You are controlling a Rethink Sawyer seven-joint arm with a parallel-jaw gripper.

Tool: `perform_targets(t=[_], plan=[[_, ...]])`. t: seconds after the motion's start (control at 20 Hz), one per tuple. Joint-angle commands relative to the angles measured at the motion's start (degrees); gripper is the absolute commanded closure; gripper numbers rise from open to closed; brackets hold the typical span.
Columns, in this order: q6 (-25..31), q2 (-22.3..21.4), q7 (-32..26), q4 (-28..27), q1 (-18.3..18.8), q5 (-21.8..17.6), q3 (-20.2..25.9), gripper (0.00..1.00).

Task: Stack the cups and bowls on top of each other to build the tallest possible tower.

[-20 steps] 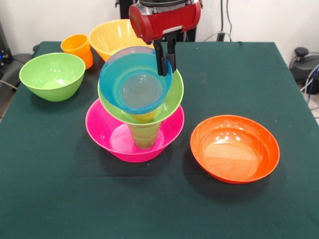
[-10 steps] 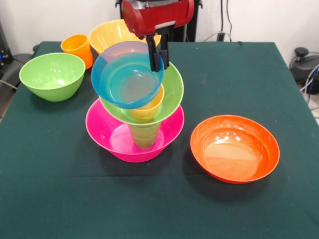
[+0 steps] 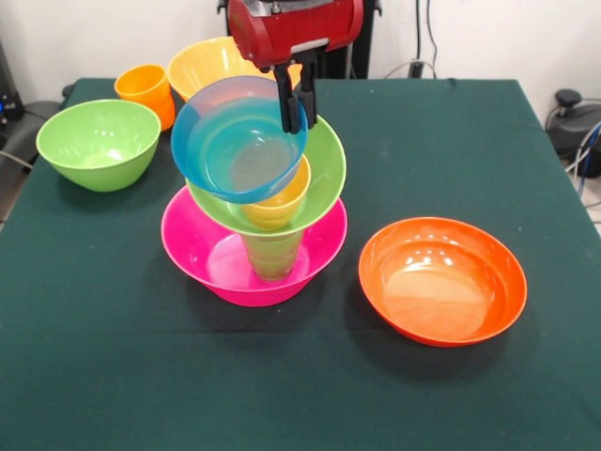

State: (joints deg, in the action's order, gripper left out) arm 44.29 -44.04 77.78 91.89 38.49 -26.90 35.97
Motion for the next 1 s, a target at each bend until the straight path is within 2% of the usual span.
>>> perform_targets(t=[0.05,1.0], plan=[[-0.4,-0.2,-1.9,4.4,-1.4,-3.5,-1.0,1.00],[0.2,-0.1,-0.5,3.3,-3.5,-4.4,-1.8,1.00]])
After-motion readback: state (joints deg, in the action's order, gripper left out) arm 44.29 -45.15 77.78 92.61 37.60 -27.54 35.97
